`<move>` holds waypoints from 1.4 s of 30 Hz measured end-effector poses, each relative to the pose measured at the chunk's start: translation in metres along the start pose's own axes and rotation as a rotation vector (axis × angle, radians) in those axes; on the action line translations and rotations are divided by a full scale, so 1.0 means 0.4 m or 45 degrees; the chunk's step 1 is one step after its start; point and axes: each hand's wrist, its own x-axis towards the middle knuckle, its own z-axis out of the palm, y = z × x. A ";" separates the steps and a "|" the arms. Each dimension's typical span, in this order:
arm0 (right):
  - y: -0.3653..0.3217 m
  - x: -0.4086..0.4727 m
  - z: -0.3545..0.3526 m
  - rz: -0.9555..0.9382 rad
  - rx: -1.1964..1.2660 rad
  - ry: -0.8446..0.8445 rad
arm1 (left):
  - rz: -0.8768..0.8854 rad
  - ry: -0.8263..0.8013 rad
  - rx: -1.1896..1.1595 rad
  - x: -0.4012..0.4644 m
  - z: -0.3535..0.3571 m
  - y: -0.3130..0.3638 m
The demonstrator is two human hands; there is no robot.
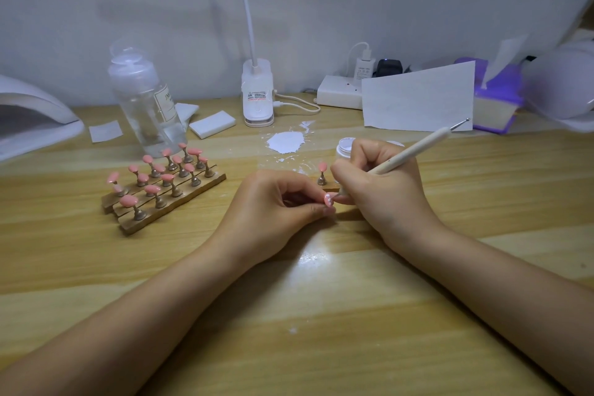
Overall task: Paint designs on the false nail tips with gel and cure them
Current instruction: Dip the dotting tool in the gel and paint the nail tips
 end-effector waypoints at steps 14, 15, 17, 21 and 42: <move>-0.007 -0.003 0.002 0.009 -0.053 0.005 | 0.001 0.001 0.008 0.000 0.000 0.003; -0.006 -0.003 0.002 0.009 -0.049 0.007 | 0.003 0.001 0.010 0.000 0.000 0.003; -0.006 -0.002 0.002 0.005 -0.065 0.009 | 0.005 0.002 0.014 0.000 0.000 0.003; -0.007 -0.004 0.003 0.006 -0.068 0.015 | 0.006 0.000 0.012 0.000 0.000 0.003; -0.003 0.000 0.001 -0.026 -0.090 0.034 | -0.001 -0.007 -0.002 0.000 0.001 0.002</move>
